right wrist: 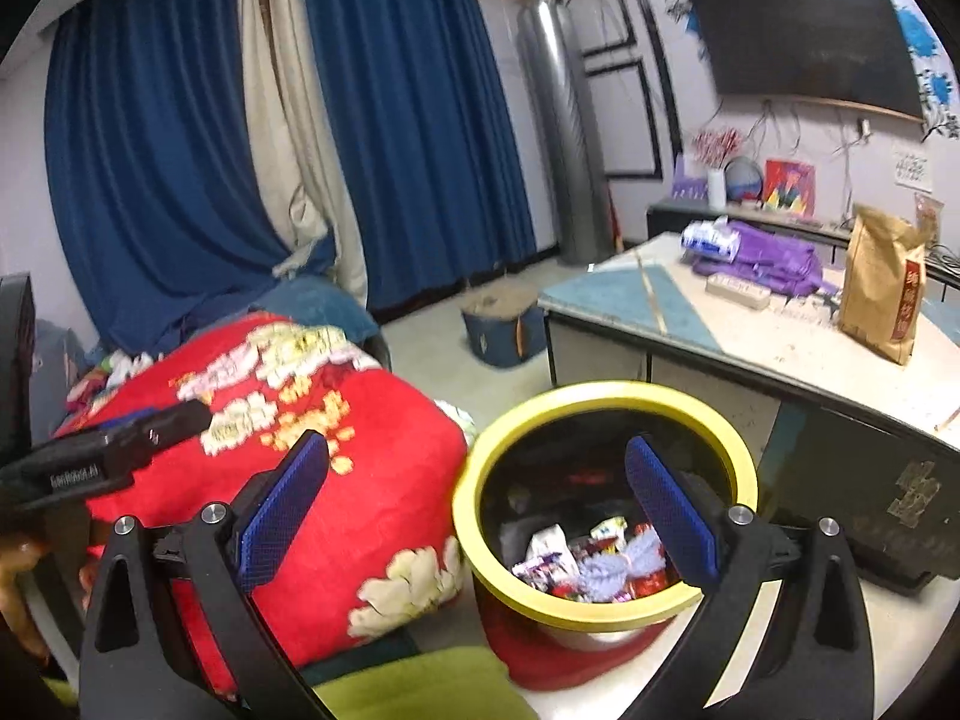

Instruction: Collect trash

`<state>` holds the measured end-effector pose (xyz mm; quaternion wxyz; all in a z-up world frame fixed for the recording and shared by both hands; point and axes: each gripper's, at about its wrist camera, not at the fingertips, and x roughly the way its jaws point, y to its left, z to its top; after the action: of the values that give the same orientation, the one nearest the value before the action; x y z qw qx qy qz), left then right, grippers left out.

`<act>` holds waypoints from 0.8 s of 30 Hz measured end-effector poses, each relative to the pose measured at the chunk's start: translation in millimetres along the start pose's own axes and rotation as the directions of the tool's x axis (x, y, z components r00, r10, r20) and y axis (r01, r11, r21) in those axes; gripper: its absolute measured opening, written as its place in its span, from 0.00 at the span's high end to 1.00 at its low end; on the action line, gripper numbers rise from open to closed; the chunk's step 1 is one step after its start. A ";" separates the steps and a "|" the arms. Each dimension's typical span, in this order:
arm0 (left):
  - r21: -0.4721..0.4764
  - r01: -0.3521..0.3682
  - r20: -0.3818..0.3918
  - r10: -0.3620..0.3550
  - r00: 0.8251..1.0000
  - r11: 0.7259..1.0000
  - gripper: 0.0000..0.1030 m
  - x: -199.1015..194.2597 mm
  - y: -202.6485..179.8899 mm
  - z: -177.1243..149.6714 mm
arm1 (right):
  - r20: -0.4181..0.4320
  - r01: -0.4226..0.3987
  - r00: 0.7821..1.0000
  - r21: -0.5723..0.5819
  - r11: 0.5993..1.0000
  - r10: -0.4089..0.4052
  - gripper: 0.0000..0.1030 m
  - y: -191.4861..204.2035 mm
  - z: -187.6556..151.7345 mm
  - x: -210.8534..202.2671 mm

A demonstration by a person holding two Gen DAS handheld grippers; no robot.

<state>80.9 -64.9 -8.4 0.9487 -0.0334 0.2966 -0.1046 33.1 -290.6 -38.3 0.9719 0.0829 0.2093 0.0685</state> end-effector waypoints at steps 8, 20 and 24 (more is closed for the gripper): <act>-0.011 -0.033 0.098 0.034 0.995 0.999 0.10 -31.4 12.6 -27.8 | 0.228 0.072 0.972 -0.062 0.995 -0.057 0.06 22.1 -11.1 -29.3; 0.026 -0.001 0.162 -0.003 0.987 1.000 0.10 -42.0 2.8 -31.6 | 0.223 0.107 0.971 -0.090 0.990 -0.084 0.06 20.5 -16.6 -26.4; 0.021 -0.001 0.171 -0.003 0.985 1.000 0.10 -43.8 3.1 -31.2 | 0.218 0.096 0.973 -0.108 0.990 -0.071 0.06 25.3 -18.0 -25.8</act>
<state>28.5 -52.4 -10.1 0.9708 -0.0326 0.2132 -0.1050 -0.2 -267.9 -39.5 0.9940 0.0235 0.1025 0.0304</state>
